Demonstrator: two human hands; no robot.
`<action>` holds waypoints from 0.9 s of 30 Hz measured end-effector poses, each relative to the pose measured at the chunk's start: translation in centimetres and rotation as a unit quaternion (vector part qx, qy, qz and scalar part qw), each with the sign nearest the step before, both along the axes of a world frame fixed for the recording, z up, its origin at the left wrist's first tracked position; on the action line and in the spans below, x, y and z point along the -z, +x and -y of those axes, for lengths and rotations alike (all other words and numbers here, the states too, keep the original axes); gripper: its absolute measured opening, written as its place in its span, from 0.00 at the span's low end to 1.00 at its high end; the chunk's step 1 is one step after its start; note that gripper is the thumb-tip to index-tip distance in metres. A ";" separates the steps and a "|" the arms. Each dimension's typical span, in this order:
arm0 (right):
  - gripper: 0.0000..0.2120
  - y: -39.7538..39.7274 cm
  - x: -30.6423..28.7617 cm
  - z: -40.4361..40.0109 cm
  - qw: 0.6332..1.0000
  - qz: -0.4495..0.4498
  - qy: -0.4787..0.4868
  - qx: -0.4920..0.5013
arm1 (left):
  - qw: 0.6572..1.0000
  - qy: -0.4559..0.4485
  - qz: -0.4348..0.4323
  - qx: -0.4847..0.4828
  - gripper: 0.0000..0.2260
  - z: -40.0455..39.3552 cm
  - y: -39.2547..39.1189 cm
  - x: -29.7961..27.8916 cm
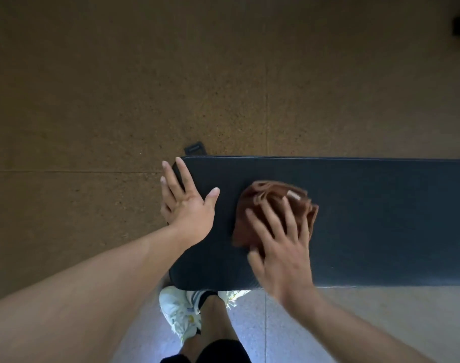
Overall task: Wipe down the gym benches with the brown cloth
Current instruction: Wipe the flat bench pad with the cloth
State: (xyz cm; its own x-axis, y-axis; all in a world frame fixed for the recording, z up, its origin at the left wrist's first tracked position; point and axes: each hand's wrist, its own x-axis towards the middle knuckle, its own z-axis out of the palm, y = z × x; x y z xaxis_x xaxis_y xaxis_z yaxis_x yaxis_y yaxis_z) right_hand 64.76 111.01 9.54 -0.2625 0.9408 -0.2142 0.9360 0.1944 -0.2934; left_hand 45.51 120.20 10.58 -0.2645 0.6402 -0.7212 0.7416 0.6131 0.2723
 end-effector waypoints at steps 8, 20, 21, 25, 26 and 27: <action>0.39 -1.4 0.2 -2.7 0.987 0.066 0.001 -0.146 | 0.939 0.066 0.270 -0.201 0.28 1.2 -5.4 -1.0; 0.33 -10.7 0.1 3.3 0.975 0.019 0.004 -0.222 | 0.951 0.030 0.183 -0.247 0.20 13.0 -14.3 -3.6; 0.34 -9.5 -0.2 5.9 0.969 0.035 -0.009 -0.246 | 0.950 0.032 0.195 -0.243 0.19 12.8 -14.5 -4.0; 0.34 -8.5 -1.0 7.2 0.969 0.068 -0.052 -0.231 | 0.950 0.074 0.219 -0.211 0.19 11.9 -14.3 -5.6; 0.34 -9.1 -0.9 5.8 0.971 0.068 -0.055 -0.222 | 0.950 0.085 0.224 -0.201 0.19 11.9 -14.1 -6.1; 0.33 -9.8 -0.9 3.9 0.975 0.068 -0.053 -0.203 | 0.950 0.093 0.228 -0.191 0.20 12.1 -13.8 -6.6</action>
State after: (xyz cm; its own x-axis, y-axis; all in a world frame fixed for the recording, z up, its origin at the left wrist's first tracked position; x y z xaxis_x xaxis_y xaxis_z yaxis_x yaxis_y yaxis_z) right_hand 54.92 107.07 10.48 -0.5720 0.7351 -0.3640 0.8194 0.5328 -0.2116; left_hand 31.68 108.13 17.14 -0.1910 0.6881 -0.7000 0.2544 0.7235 0.6418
